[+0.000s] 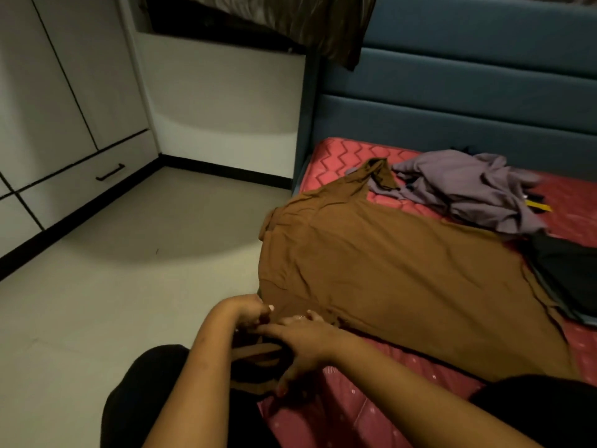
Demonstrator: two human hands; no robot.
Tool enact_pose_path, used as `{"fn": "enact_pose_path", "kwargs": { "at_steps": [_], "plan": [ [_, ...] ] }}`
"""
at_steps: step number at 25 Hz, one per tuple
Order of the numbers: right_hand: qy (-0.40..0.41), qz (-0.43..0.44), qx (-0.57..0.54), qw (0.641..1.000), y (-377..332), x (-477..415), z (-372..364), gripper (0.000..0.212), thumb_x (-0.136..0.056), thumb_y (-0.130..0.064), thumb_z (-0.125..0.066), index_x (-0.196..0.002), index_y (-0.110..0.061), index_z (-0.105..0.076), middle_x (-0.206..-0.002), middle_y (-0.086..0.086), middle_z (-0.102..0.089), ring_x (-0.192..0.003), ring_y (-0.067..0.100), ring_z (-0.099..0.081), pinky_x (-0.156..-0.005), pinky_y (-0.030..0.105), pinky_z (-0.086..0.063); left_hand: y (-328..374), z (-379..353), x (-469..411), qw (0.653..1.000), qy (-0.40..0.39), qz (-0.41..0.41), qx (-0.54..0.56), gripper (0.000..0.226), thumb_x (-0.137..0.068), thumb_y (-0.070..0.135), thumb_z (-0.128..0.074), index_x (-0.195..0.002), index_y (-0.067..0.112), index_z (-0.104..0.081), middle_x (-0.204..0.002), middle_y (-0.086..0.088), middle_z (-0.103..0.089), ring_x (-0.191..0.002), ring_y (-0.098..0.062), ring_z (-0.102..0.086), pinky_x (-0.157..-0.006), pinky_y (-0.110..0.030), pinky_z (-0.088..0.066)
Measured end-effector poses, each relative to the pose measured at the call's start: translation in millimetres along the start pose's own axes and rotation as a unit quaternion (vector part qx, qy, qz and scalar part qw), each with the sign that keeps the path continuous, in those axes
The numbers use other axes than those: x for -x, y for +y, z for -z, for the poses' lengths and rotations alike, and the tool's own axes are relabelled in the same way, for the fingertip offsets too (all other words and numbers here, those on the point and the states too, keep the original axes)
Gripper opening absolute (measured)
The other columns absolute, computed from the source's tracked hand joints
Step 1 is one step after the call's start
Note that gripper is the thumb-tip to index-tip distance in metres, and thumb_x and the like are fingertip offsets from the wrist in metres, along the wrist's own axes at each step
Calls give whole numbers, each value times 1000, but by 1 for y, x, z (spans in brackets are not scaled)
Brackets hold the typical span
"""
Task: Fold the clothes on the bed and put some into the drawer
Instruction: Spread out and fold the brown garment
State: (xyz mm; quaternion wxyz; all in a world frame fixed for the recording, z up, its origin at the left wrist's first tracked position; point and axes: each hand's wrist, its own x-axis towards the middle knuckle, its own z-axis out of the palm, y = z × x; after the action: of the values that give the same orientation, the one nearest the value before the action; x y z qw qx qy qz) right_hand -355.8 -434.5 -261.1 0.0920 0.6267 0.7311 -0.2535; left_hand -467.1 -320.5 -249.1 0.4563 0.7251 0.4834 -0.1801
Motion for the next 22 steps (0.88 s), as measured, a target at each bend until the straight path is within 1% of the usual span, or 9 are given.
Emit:
{"fn": "enact_pose_path", "kwargs": {
  "at_steps": [3, 6, 8, 11, 13, 16, 18, 19, 22],
  "plan": [
    [85, 22, 157, 984, -19, -5, -8, 54, -94, -36, -53, -145, -30, -34, -146, 9, -37, -132, 32, -36, -108, 53, -23, -4, 3, 28, 995, -85, 21, 38, 58, -100, 56, -24, -125, 10, -51, -90, -4, -62, -76, -15, -57, -75, -26, -43],
    [155, 43, 129, 979, -25, -5, 1, 42, -96, -41, -33, -124, -26, -59, -127, 4, -53, -117, 29, -46, -86, 41, -39, -18, 14, 36, 983, -116, 14, 141, 72, -93, 68, -23, -120, 9, -54, -68, -5, -57, -54, -12, -54, -58, -22, -47],
    [187, -2, 69, 980, -19, -8, 23, 46, -90, -43, -30, -118, -25, -61, -119, 4, -55, -109, 28, -46, -81, 40, -43, -21, 27, 36, 981, -32, -56, 181, 67, -91, 67, -35, -121, 11, -56, -77, -5, -56, -62, -13, -52, -64, -26, -45],
    [202, -81, -49, 975, 16, -18, 76, 32, -89, -15, -49, -118, -18, -62, -117, 7, -60, -109, 27, -54, -88, 37, -46, -11, 41, 32, 932, 133, -209, 263, 46, -87, 49, -60, -125, 23, -51, -99, -2, -62, -81, -13, -59, -74, -28, -48],
    [206, -78, -133, 966, 41, -20, 120, 32, -88, -4, -48, -112, -13, -67, -109, 4, -67, -99, 15, -62, -84, 29, -49, 2, 44, 24, 900, 200, -276, 271, 62, -80, 44, -70, -133, 33, -40, -120, 2, -55, -100, -14, -57, -82, -28, -50],
    [199, -114, -303, 925, 97, -28, 166, 29, -93, 2, -42, -98, -12, -67, -69, -8, -62, -54, -1, -53, -49, 14, -40, 29, 35, -2, 901, 293, -289, 137, 95, -73, 54, -75, -147, 37, -18, -148, 1, -30, -132, -21, -33, -104, -39, -39],
    [260, -217, -413, 846, 158, -49, 171, 21, -95, -8, -46, -93, -13, -66, -77, 5, -60, -59, 11, -49, -48, 16, -36, 45, 25, -22, 905, 355, -233, 10, 101, -75, 61, -67, -150, 36, -4, -158, 2, -5, -143, -23, -8, -114, -48, -21],
    [287, -270, -390, 832, 184, -58, 167, 16, -95, -14, -50, -99, -12, -66, -91, 13, -63, -70, 17, -53, -54, 18, -40, 51, 19, -34, 906, 368, -206, -27, 99, -79, 62, -62, -150, 37, 1, -159, 3, 3, -145, -24, -1, -115, -49, -16],
    [303, -393, -193, 846, 230, -83, 114, 46, -87, -28, -62, -128, -12, -50, -130, 15, -53, -112, 33, -55, -89, 36, -47, 65, -5, -68, 936, 325, -138, 6, 87, -88, 58, -52, -151, 34, 2, -159, -1, 7, -145, -27, 1, -114, -52, -17]
  ]
}}
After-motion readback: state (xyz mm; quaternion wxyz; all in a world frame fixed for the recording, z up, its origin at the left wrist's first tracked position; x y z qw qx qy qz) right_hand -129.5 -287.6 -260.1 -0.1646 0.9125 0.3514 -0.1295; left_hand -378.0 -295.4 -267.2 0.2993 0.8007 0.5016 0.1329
